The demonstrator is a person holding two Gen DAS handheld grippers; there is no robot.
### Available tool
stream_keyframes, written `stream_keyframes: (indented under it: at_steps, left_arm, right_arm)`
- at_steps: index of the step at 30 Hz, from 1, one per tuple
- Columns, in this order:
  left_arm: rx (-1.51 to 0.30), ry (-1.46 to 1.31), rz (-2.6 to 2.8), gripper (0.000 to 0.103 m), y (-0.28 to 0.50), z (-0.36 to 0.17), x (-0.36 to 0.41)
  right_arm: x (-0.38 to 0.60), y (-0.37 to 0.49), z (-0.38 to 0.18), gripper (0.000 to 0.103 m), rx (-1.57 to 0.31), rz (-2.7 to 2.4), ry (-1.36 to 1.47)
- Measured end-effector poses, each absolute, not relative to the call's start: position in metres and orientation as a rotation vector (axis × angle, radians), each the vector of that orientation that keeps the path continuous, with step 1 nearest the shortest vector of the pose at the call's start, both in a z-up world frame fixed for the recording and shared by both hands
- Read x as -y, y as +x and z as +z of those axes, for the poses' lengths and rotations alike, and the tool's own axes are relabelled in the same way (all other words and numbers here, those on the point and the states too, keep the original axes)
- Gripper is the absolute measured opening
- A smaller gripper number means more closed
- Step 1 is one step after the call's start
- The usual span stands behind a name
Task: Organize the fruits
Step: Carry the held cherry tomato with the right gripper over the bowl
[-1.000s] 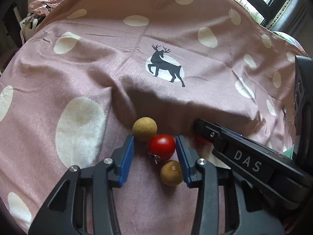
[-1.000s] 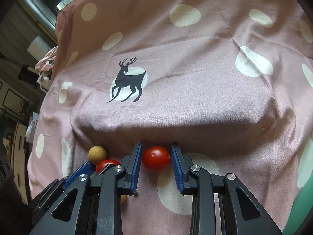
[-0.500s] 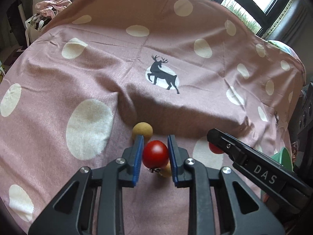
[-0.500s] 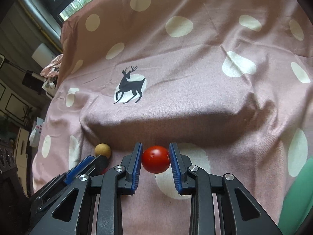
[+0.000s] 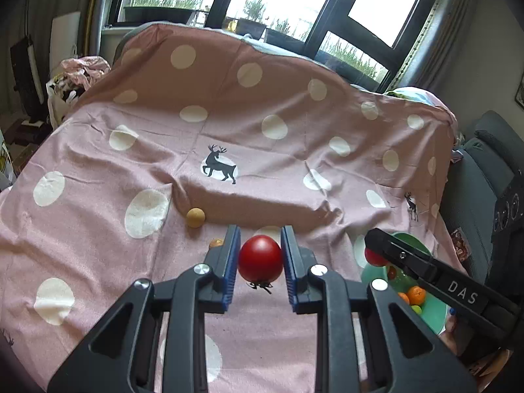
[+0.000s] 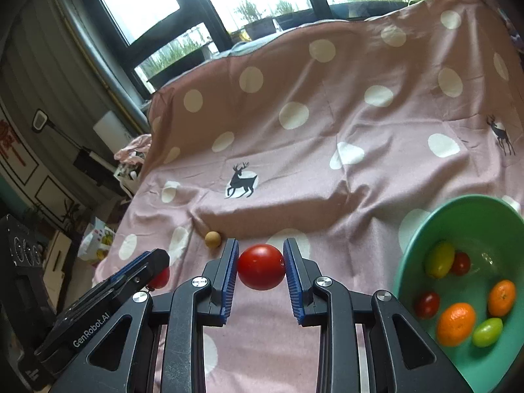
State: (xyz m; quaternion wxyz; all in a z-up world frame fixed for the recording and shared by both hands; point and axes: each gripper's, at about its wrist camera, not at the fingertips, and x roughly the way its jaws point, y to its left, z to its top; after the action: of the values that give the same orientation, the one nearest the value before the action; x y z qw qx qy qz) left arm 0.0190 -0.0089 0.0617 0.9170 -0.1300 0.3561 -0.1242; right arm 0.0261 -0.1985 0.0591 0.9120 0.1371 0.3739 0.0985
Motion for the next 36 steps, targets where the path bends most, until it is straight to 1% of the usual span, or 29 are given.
stream_keyframes:
  at_steps: [7, 15, 27, 36]
  left_arm:
    - [-0.610, -0.222, -0.302, 0.025, -0.029, 0.095, 0.038]
    - [-0.555, -0.167, -0.379, 0.025, -0.058, 0.106, 0.085]
    - [-0.589, -0.130, -0.511, 0.025, -0.069, 0.100, 0.159]
    - [-0.689, -0.120, -0.571, 0.025, -0.050, 0.075, 0.195]
  right_arm:
    - [0.228, -0.029, 0.080, 0.030, -0.655, 0.151, 0.284]
    - [0.284, -0.061, 0.089, 0.030, -0.543, 0.026, 0.337]
    - [0.341, -0.073, 0.080, 0.030, -0.531, -0.074, 0.410]
    - [0.370, -0.071, 0.062, 0.030, -0.582, -0.110, 0.477]
